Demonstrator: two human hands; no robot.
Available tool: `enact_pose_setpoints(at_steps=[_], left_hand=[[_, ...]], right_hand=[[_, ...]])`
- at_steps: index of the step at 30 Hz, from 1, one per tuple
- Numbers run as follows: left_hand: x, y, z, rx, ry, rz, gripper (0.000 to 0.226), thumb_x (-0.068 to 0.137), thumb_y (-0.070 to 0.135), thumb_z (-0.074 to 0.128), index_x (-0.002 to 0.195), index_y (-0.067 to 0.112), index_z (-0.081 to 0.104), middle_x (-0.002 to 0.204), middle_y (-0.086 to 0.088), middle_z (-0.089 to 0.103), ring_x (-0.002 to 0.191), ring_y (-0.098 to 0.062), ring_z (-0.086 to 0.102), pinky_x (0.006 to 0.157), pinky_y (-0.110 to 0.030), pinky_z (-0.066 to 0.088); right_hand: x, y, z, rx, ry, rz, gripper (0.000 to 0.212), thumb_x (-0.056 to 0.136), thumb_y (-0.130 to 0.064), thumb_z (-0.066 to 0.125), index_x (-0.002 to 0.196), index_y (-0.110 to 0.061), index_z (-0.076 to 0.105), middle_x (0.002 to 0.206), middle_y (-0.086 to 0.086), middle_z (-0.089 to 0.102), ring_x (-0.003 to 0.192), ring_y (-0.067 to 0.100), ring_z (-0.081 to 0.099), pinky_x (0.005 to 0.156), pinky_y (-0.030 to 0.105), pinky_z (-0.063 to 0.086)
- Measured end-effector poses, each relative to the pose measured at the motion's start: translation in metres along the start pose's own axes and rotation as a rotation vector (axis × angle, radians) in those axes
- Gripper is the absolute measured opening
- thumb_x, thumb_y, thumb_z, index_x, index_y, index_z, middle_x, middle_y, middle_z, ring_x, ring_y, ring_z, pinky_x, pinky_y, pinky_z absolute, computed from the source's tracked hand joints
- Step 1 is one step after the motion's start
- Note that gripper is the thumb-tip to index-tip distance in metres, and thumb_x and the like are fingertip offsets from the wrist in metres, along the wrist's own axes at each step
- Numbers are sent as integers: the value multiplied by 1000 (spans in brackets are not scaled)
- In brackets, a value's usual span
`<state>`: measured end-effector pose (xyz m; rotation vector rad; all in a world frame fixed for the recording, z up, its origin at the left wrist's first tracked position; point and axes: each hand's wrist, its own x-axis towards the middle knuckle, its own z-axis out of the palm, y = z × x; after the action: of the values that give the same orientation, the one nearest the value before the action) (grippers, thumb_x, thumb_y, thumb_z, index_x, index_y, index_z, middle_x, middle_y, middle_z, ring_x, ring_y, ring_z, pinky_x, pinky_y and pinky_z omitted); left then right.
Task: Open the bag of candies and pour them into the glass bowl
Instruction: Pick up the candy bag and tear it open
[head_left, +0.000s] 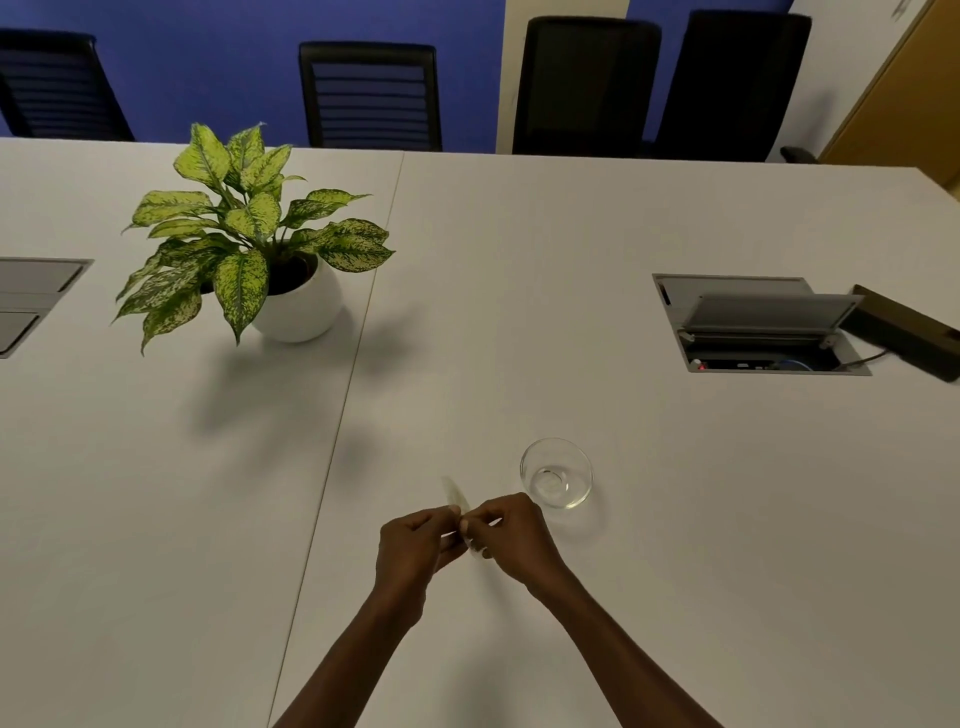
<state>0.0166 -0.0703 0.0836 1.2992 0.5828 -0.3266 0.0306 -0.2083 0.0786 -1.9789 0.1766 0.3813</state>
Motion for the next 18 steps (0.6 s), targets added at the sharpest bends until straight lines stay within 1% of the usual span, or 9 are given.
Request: enact_pose_setpoints(at_steps=[2,5,8,10,11,14,18], left_hand=[[-1,0,2,6,-29,14,20,91,7,61,84,5,79,89,-16,79,86,-30,77,80,-36,60],[-4,2,5,18,-55,48,21,93,7,58,89,5,79,90,-15,79,85,-30,77,73,-29,62],[-4,5,7,8,-52,70,23,92,5,58,84,5,79,89,-17,79,85,-31,77,72,-28,62],[-4,8,9,-6,-56,81,21,90,5,61,81,8,80,88,-17,79,85,-31,77,73,-29,62],[-4,9,10,-6,-58,89,20,89,5,63,80,9,81,87,-16,79,84,-30,77,72,-29,62],[-4,12,11,-4,-63,104,21,88,3,63,77,9,81,85,-16,79,84,-31,77,69,-27,62],[-4,16,12,-20,-100,81,25,91,4,60,77,9,81,88,-17,79,86,-32,76,70,-27,61]], right_hand=[[0,-1,-3,-6,11,-8,15,80,-21,68,72,-14,78,69,6,76,66,18,72,70,40,62],[1,-2,-7,0,42,-23,9,78,-20,71,75,-15,77,71,2,76,66,15,72,71,39,63],[1,-4,-9,-26,57,-56,7,77,-22,74,79,-17,77,74,-2,76,68,9,71,68,30,61],[0,-6,-10,-31,70,-74,8,78,-22,74,82,-16,78,74,-1,76,67,8,70,63,23,59],[0,-7,-10,-26,75,-80,9,78,-20,74,83,-14,78,74,1,76,66,9,71,62,22,58],[1,-10,-12,-12,92,-101,10,76,-14,76,85,-11,77,76,5,76,65,13,70,64,23,58],[1,-10,-16,21,96,-123,12,74,-16,81,83,-9,77,77,8,76,64,11,68,68,25,58]])
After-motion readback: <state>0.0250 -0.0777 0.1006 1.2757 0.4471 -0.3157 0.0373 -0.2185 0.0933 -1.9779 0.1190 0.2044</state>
